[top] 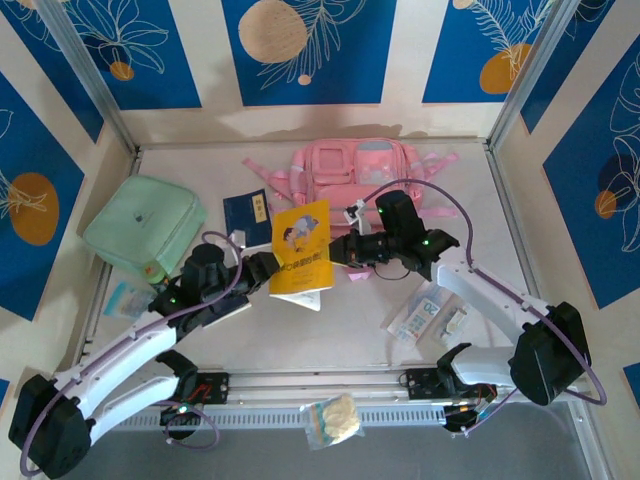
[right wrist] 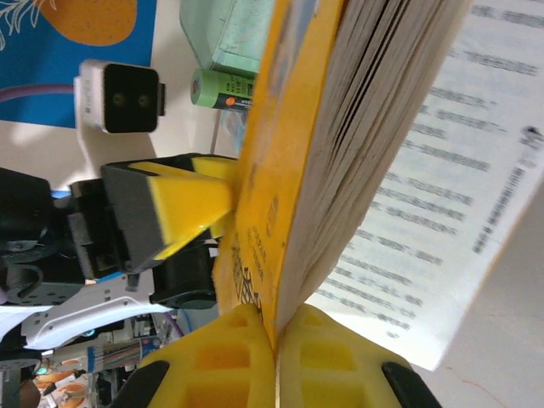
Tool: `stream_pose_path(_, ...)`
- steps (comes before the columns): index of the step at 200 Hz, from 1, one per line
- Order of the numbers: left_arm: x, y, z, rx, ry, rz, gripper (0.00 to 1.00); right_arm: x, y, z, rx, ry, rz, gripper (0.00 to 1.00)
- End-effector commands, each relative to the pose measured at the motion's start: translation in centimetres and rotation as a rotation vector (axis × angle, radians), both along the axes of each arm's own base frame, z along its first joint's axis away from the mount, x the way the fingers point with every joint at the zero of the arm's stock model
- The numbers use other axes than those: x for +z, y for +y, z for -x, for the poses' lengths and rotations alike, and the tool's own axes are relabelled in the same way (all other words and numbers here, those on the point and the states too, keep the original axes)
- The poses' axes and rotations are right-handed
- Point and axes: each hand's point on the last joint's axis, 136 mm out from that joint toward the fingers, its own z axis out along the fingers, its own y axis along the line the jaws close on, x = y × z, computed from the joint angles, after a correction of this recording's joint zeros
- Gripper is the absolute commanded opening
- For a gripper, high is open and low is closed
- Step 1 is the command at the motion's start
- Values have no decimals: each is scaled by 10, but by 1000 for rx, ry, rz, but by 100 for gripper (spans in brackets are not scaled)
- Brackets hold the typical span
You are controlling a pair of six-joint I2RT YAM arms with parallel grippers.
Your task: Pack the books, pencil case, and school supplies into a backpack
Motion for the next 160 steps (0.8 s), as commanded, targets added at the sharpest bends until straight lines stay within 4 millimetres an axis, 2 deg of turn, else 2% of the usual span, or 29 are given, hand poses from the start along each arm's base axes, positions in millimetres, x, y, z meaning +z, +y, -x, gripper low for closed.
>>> stream_pose_path(1,80,-21,10,-113,-190,211,40,-8,6,6,67,-24,-14,0)
stream_pose_path(29,85,-20,9,-98,-194,217,42,-15,3,5,62,-27,6,0)
stream_pose_path(56,85,-24,9,-102,-180,202,41,-11,7,3,75,-36,-14,0)
stream_pose_path(98,72,-25,9,-110,-149,158,26,-10,4,1,73,-53,0,0)
stream_pose_path(114,71,-27,7,-110,-145,157,15,-10,4,2,75,-52,3,2)
stream_pose_path(138,72,-27,4,-102,-147,158,3,-10,1,4,71,-50,5,13)
stream_pose_path(151,78,-27,2,-93,-163,181,0,-9,-4,5,58,-43,11,25)
stream_pose_path(160,84,-27,0,-85,-176,197,0,-10,-8,5,44,-31,14,41)
